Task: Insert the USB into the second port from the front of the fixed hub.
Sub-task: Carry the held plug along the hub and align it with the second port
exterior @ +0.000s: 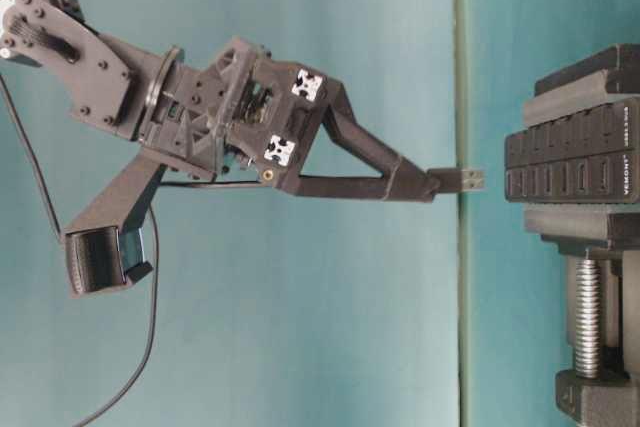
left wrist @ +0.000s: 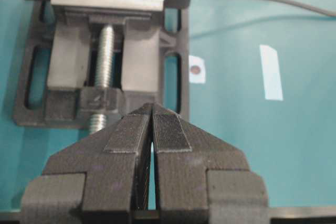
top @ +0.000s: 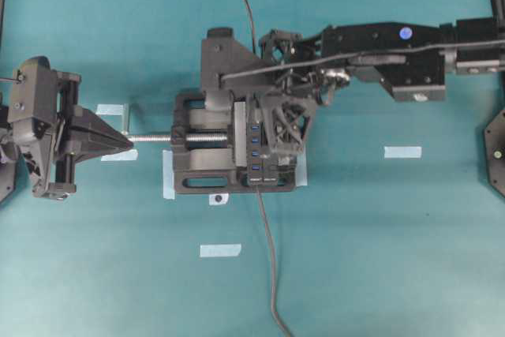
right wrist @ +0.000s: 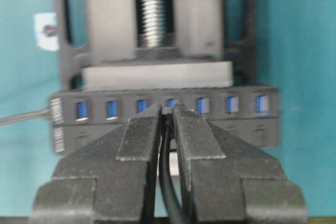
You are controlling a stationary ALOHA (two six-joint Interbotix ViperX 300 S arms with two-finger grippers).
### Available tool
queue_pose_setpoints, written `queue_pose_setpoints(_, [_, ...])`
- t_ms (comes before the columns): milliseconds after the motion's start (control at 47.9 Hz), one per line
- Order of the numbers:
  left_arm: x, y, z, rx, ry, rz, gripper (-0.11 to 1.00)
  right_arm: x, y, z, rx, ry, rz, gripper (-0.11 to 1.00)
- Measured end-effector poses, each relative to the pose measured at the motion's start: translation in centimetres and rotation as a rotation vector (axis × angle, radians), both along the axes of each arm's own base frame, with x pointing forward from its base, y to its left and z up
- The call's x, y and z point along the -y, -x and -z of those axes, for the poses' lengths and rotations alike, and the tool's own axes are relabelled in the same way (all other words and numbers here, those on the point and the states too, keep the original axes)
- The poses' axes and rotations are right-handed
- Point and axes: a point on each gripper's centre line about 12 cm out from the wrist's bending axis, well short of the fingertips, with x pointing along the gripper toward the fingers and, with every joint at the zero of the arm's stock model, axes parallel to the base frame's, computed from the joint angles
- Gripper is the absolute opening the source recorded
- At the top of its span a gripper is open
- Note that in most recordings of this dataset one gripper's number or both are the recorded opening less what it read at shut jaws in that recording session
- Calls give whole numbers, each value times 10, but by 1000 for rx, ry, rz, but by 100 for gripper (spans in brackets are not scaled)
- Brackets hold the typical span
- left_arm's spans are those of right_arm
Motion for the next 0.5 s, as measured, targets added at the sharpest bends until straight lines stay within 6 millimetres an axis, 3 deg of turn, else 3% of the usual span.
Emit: queue_pose_setpoints(501, [0, 0, -1, 3, -1, 1, 0, -14, -1, 0, 0, -18, 5, 10])
